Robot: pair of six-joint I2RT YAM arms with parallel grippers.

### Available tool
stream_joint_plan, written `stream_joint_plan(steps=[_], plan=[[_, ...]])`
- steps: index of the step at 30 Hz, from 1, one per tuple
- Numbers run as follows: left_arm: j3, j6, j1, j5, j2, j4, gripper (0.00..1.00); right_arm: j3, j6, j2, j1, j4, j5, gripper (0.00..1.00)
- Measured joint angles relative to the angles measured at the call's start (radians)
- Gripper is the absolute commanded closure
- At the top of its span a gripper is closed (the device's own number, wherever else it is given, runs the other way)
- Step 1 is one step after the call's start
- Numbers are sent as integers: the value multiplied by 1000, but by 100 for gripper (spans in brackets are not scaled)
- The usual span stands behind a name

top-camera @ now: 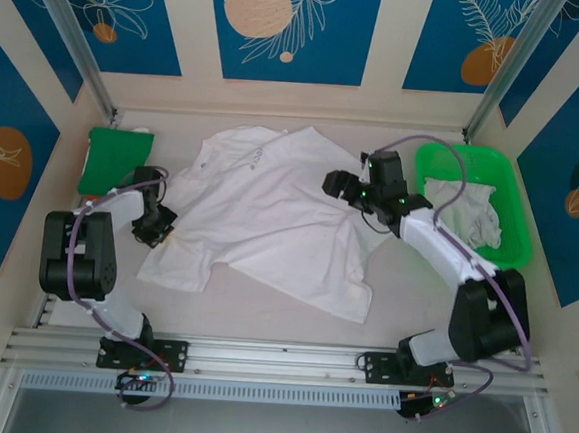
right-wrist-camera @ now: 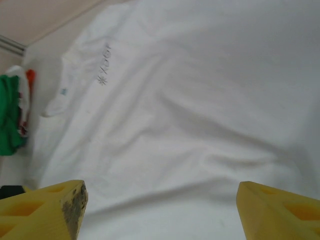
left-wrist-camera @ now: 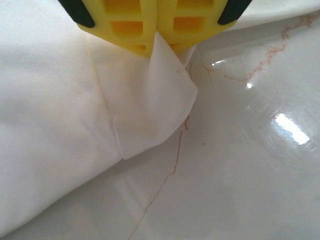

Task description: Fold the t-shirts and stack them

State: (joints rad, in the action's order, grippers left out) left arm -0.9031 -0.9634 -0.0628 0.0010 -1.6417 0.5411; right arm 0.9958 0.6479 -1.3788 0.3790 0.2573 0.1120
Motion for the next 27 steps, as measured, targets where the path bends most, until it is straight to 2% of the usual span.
stream_joint_plan(steps=[5, 10, 13, 16, 19, 24, 27], plan=[[14, 0, -1, 0, 11, -16, 100, -149, 121, 208, 125, 241, 134, 24], [14, 0, -2, 0, 12, -18, 100, -288, 316, 366, 272, 500, 171, 26], [14, 0, -2, 0, 12, -18, 100, -341, 439, 421, 368, 599, 169, 27], [14, 0, -3, 1, 12, -18, 100, -375, 548, 419, 457, 632, 158, 28], [14, 0, -3, 3, 12, -18, 100, -392, 628, 372, 505, 631, 146, 30], [14, 1, -5, 6, 12, -18, 100, -402, 689, 278, 500, 605, 146, 33], [14, 1, -5, 7, 12, -18, 100, -411, 697, 262, 461, 564, 142, 33]])
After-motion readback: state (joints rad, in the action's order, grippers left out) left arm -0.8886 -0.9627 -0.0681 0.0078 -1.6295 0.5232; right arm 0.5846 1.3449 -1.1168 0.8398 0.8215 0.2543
